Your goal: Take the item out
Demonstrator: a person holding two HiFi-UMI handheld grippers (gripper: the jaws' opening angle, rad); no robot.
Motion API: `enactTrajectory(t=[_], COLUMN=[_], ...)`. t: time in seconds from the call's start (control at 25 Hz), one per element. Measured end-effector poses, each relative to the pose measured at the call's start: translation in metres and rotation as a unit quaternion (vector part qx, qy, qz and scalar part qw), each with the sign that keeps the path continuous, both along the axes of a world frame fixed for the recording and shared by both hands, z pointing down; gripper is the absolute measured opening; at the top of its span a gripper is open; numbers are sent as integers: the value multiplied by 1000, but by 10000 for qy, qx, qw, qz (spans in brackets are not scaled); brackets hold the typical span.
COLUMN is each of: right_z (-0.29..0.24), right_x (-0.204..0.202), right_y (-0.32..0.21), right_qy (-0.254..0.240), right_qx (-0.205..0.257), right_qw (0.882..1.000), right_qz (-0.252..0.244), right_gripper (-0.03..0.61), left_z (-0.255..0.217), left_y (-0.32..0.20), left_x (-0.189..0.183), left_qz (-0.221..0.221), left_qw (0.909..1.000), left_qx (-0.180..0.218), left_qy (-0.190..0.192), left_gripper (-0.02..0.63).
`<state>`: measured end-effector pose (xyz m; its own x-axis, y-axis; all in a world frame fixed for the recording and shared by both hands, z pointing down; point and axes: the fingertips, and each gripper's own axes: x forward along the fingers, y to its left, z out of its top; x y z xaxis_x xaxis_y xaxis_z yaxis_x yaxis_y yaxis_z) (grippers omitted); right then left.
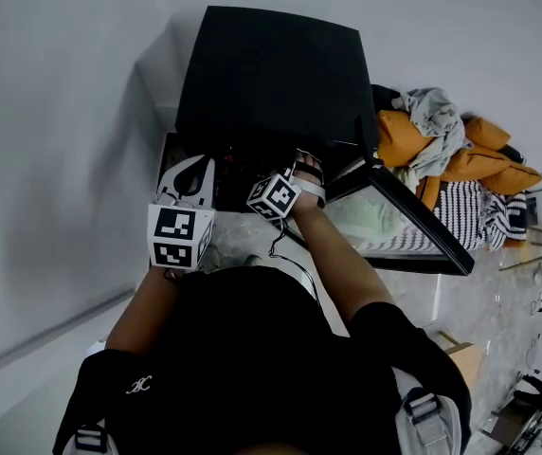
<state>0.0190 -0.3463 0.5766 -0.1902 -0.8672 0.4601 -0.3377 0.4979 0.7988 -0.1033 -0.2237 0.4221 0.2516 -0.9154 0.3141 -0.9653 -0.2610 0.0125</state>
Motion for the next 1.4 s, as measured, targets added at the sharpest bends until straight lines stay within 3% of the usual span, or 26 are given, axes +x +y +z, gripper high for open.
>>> enactTrajectory(t=[1.16, 1.4], right_z=[-6, -8], right_x=[9, 9], right_y=[76, 82], right_qy=[-485, -1043], right_qx=[-497, -736], right_qw=[9976, 9918], right_qz=[-62, -101], right_gripper=[107, 114], left_z=[13, 24], left_y=[3, 6], left_x=[20, 23], left_qz=[407, 488], left_qw=[9988, 9981], left_qx=[-223, -348], left_qy=[129, 117], left_gripper=[8, 8])
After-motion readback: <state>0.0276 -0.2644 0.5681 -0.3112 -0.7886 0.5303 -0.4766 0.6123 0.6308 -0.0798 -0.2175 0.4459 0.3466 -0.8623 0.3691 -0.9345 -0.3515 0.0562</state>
